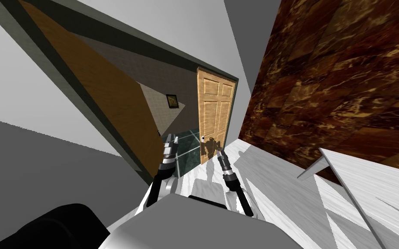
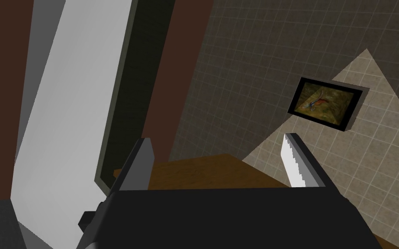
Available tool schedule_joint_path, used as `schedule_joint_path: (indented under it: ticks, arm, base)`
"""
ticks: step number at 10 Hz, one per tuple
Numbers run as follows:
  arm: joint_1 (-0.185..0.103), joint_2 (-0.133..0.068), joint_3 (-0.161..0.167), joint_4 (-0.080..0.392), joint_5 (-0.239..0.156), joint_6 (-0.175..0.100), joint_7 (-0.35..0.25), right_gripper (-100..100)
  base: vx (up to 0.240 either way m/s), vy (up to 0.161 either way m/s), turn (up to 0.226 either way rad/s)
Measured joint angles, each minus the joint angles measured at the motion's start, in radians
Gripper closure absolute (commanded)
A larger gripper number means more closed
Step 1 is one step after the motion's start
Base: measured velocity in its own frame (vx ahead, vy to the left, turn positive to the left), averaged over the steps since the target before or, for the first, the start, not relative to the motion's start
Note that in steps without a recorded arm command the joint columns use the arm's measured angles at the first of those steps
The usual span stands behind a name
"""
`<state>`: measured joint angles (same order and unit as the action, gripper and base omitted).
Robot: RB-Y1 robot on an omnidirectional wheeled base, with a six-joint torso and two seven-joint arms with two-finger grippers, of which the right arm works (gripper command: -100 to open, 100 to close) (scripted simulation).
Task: Push the door open
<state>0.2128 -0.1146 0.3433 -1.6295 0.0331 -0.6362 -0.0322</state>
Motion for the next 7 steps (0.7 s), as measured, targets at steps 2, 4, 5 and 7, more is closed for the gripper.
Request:
schedule_joint_path:
  ticks: [2,4,5,7]
  arm:
    - [-0.013,-0.004,0.011,0.033,-0.003,-0.007,-0.005,-100]
    - [-0.032,-0.007,0.031,0.087,-0.007,-0.02,-0.012,-100]
    - [-0.042,-0.006,0.044,0.112,-0.009,-0.024,-0.014,-100]
    - [-0.054,-0.014,0.067,0.158,-0.013,-0.035,-0.021,-100]
  base:
    - [0.062,-0.006,-0.007]
    - [0.098,-0.007,-0.009]
    - [0.104,0.005,-0.007]
    - [0.106,-0.009,-0.01]
